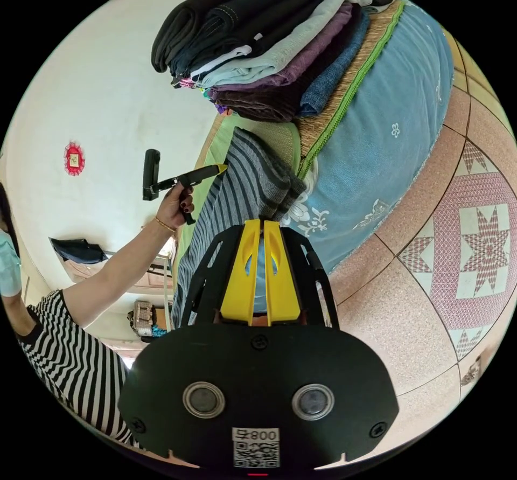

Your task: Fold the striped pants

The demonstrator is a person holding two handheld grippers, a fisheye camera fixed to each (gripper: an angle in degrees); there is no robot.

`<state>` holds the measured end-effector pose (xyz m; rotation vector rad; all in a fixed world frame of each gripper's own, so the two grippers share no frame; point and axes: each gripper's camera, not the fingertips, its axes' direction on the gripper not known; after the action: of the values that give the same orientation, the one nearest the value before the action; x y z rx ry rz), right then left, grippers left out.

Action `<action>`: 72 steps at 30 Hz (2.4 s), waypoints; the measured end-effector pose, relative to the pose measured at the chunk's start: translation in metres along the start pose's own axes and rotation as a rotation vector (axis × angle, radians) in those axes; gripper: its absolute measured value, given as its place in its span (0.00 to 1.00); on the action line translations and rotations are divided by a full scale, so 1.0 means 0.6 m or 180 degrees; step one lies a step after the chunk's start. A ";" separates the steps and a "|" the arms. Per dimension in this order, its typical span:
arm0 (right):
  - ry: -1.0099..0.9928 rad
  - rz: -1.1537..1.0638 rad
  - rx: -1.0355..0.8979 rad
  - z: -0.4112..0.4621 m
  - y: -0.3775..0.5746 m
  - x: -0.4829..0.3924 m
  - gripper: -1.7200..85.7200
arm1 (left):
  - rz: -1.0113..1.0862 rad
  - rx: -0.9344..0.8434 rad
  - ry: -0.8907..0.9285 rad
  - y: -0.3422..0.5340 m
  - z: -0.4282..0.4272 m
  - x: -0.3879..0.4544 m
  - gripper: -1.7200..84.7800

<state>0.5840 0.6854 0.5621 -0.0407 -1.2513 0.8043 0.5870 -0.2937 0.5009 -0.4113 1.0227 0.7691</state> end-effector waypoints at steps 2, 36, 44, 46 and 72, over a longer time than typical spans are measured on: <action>-0.0118 0.0089 0.0059 0.004 0.006 -0.003 0.02 | -0.0050 0.0086 0.0052 0.014 -0.022 -0.007 0.04; -0.0210 -0.2726 -0.2127 0.658 0.112 -0.695 0.04 | -0.2727 0.1324 -0.0238 0.889 -0.582 -0.192 0.03; 0.0077 -0.3312 -0.2511 0.869 0.099 -0.870 0.10 | -0.2540 0.0741 -0.0304 0.940 -0.592 -0.196 0.02; 0.0213 -0.3330 -0.2802 0.937 0.100 -0.892 0.11 | -0.2570 0.0812 -0.0278 0.958 -0.613 -0.191 0.02; -0.0406 -0.3419 -0.2867 0.969 0.283 -0.974 0.06 | -0.1755 0.0512 -0.0123 0.979 -0.827 -0.163 0.10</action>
<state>-0.0475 0.2560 0.2087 -0.0360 -1.4209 -0.7104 -0.1761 -0.2500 0.3723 -0.5071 0.8693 0.1984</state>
